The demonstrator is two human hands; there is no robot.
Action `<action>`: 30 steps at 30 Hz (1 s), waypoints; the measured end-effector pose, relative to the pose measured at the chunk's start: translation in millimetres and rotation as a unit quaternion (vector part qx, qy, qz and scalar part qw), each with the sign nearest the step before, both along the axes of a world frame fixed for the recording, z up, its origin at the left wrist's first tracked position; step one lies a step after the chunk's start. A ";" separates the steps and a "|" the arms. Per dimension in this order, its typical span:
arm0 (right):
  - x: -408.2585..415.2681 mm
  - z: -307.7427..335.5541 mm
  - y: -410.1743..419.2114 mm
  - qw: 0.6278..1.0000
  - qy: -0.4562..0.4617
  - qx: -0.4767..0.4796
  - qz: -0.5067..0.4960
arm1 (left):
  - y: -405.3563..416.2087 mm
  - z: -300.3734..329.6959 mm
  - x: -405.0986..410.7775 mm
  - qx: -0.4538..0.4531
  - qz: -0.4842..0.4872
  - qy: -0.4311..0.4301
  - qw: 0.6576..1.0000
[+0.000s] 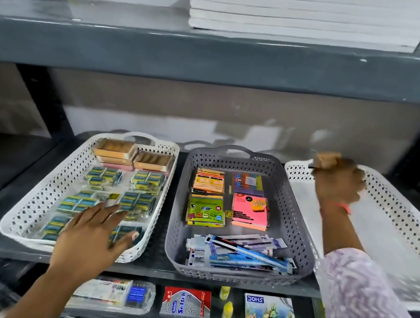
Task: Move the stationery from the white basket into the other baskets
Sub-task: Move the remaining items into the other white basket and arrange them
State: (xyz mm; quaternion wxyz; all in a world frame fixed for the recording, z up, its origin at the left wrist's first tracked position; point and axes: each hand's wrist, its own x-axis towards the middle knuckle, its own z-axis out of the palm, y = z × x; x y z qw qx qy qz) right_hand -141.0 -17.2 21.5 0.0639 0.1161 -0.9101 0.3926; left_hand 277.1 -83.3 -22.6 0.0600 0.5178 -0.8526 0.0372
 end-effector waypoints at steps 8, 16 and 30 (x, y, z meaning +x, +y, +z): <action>151.6 14.1 -116.7 0.860 0.177 0.077 0.473 | -14.2 12.1 26.4 -0.014 0.029 0.042 0.999; 236.4 -6.5 -184.1 0.804 0.146 0.188 0.545 | -17.5 7.7 42.3 0.026 0.073 0.061 0.995; 242.6 -15.2 -222.4 0.814 0.127 0.228 0.520 | -26.9 -0.9 44.6 0.017 0.028 0.070 0.997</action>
